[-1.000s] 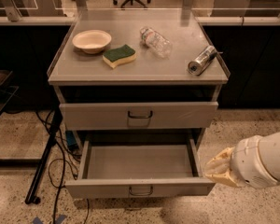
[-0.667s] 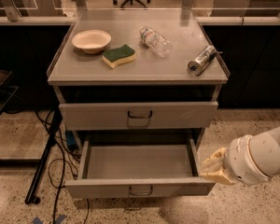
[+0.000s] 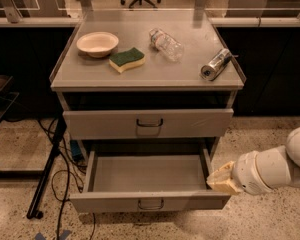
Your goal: Close middle drawer
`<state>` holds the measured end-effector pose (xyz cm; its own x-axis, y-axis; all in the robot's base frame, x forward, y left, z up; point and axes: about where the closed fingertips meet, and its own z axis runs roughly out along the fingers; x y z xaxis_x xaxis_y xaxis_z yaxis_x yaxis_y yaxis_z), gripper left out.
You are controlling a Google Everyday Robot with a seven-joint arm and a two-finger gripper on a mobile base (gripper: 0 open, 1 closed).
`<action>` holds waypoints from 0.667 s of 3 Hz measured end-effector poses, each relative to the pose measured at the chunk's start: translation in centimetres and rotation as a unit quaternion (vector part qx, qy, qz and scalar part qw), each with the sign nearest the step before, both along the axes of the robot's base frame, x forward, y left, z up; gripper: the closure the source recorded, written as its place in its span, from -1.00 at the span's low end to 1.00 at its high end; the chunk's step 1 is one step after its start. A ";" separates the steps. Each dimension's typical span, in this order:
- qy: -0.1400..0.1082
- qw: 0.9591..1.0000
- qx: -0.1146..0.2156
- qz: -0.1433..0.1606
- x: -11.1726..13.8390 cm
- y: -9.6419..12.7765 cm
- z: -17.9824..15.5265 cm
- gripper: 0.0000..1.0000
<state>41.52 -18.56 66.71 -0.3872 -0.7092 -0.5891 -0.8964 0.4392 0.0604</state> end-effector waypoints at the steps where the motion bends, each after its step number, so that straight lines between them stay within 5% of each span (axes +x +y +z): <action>1: -0.029 0.999 0.039 -0.004 0.3 -0.1 -2.1 1.00; 2: -0.055 0.997 0.056 0.024 -0.1 1.4 -4.2 1.00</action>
Offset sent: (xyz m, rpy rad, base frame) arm -0.0102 0.0324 -0.0705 0.1476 -0.1513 0.1020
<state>41.44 -17.15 62.55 -0.2834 -0.6534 -0.7019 -0.9202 0.3913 0.0073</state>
